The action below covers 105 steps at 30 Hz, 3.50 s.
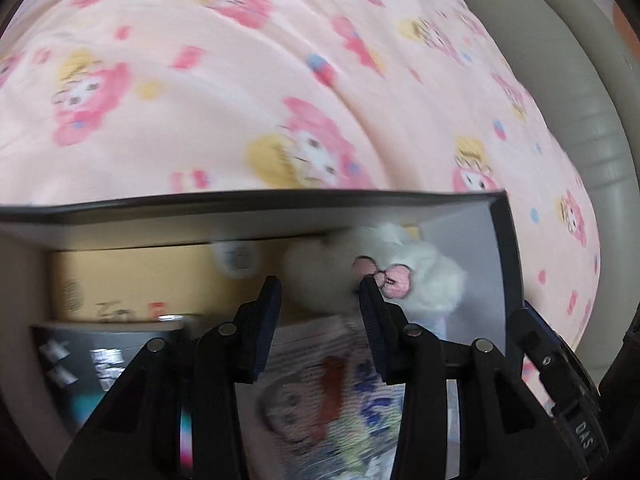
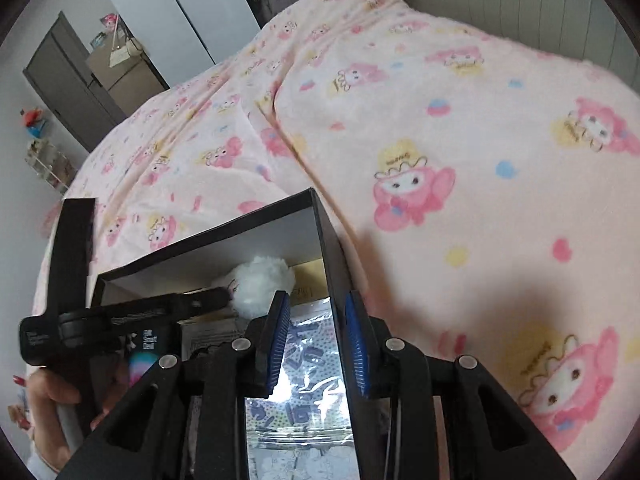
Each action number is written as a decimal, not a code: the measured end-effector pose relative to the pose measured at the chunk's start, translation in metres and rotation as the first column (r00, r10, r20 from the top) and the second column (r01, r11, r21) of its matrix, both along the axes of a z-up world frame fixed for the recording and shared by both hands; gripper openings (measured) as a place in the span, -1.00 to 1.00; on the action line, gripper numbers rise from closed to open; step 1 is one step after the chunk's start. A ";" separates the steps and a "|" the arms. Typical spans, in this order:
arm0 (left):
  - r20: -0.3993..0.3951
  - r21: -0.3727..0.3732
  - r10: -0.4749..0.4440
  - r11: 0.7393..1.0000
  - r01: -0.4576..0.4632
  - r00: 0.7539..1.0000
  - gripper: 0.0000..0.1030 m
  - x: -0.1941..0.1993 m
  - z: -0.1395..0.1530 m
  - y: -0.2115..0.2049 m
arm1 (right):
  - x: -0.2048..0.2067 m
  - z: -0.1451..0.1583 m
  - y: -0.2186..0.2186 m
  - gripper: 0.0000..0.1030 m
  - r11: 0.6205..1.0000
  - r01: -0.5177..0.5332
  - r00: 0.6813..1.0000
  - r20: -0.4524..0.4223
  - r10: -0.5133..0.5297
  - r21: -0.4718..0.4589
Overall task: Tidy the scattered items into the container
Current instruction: 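Open the right gripper to release the plush inside the box, then move the right gripper to the wooden comb on the bedspread, then grasp the wooden comb with the right gripper and lift it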
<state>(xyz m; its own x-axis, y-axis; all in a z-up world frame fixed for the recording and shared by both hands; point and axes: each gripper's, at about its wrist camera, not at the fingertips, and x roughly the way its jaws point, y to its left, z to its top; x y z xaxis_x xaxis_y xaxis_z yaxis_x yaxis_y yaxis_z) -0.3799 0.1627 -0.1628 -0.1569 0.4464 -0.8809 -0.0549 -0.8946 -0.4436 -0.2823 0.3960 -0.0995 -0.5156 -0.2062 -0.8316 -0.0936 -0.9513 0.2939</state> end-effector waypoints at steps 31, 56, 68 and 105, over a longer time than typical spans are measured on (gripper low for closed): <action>-0.393 -0.038 -0.136 0.991 0.132 0.909 -0.04 0.208 0.144 -0.048 | 0.158 0.081 -0.073 -0.27 0.980 -0.063 0.979 -0.180 0.098 0.187; -0.339 0.025 0.188 0.981 -0.191 0.922 -0.02 0.303 0.128 -0.288 | 0.193 0.082 -0.315 -0.27 0.827 -0.510 0.832 -0.109 0.544 0.237; -0.182 0.010 0.549 0.831 -0.557 0.816 0.03 0.324 0.045 -0.433 | 0.146 0.006 -0.404 -0.26 0.648 -0.748 0.664 0.142 0.734 0.146; -0.255 0.212 0.422 0.902 -0.375 0.870 -0.94 0.274 0.070 -0.381 | 0.146 0.034 -0.371 -0.24 0.735 -0.665 0.739 0.023 0.673 -0.130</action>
